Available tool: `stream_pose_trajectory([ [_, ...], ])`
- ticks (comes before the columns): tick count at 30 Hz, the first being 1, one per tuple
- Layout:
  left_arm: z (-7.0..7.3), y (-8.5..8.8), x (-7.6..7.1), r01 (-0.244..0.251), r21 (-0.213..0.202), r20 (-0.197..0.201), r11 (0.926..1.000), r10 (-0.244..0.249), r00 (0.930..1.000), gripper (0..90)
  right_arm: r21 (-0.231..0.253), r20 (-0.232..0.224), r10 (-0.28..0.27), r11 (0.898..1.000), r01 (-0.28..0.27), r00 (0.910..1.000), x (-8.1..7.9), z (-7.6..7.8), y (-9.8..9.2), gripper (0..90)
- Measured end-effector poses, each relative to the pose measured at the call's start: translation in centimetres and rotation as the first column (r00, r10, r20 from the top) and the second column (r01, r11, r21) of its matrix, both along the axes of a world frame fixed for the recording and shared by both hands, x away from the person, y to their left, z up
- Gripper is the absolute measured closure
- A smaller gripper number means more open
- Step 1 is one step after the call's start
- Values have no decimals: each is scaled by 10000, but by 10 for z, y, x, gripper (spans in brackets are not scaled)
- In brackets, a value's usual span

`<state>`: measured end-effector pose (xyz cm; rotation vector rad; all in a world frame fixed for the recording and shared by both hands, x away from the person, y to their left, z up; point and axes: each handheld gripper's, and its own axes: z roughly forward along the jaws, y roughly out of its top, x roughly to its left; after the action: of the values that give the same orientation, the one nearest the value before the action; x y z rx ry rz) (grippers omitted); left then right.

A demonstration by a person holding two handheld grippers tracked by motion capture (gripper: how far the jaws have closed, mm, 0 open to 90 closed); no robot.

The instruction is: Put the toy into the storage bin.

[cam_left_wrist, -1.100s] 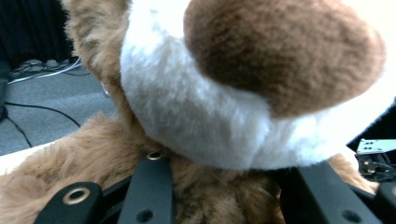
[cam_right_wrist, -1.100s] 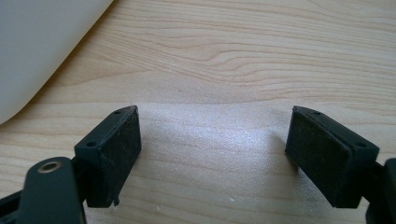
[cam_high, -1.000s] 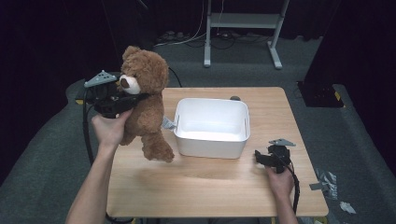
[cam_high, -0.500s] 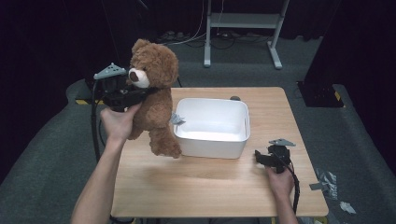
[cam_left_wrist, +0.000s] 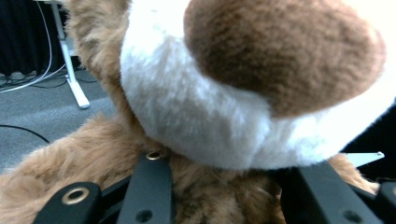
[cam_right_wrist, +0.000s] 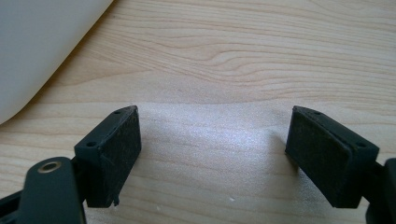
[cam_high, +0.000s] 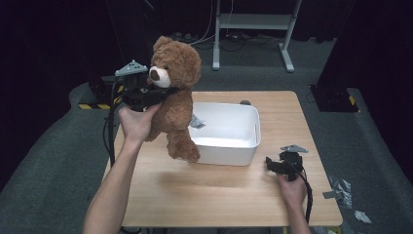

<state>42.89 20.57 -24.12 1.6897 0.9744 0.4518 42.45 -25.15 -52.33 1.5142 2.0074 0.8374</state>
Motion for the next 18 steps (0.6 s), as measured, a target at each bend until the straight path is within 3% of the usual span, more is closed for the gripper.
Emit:
stream_pose_trajectory([
  [5, -1, -10, 5, 182, 141, 28, 9997, -182, 9998, 652, -8, -4, 23, 10000, -23, 10000, 0, 0, 0, 175],
  [18, -3, -27, 13, 305, -16, -8, 9995, -305, 9995, 648, -5, 5, 13, 10000, -13, 10000, 0, 0, 0, 175],
])
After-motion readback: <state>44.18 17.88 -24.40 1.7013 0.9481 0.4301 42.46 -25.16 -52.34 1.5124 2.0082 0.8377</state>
